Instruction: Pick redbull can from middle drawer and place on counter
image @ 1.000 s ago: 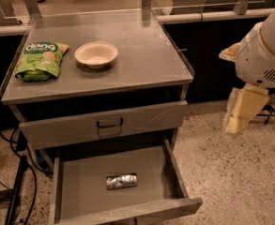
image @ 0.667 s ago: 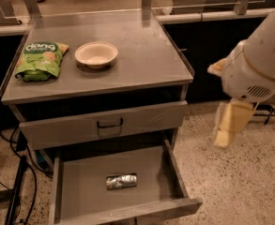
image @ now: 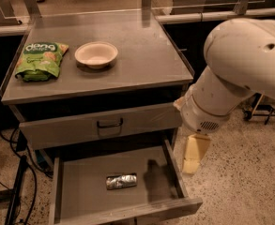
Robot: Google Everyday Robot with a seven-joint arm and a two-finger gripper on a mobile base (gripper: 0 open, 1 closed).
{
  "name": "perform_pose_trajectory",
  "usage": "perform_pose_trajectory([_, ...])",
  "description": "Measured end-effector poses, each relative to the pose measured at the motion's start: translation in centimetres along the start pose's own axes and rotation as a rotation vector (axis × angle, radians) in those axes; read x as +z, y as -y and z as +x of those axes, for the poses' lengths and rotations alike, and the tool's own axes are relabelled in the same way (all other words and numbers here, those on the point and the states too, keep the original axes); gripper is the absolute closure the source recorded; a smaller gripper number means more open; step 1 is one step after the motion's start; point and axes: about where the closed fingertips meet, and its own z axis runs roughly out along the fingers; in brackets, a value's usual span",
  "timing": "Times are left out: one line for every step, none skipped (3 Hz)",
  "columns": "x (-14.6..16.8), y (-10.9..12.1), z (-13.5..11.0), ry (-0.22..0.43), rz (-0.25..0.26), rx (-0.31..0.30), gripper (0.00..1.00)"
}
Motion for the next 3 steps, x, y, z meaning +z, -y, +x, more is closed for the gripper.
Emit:
perform_pose_trajectory([0.2,-0.1,0.0,-0.001,-0.004,-0.001,0.0])
perform_pose_trajectory([2.7,-0.7,-0.3,0.022,-0.044,0.018,0.0])
perform_pose_trajectory([8.4,-1.2,-1.0,0.052,-0.105,0.041,0.0])
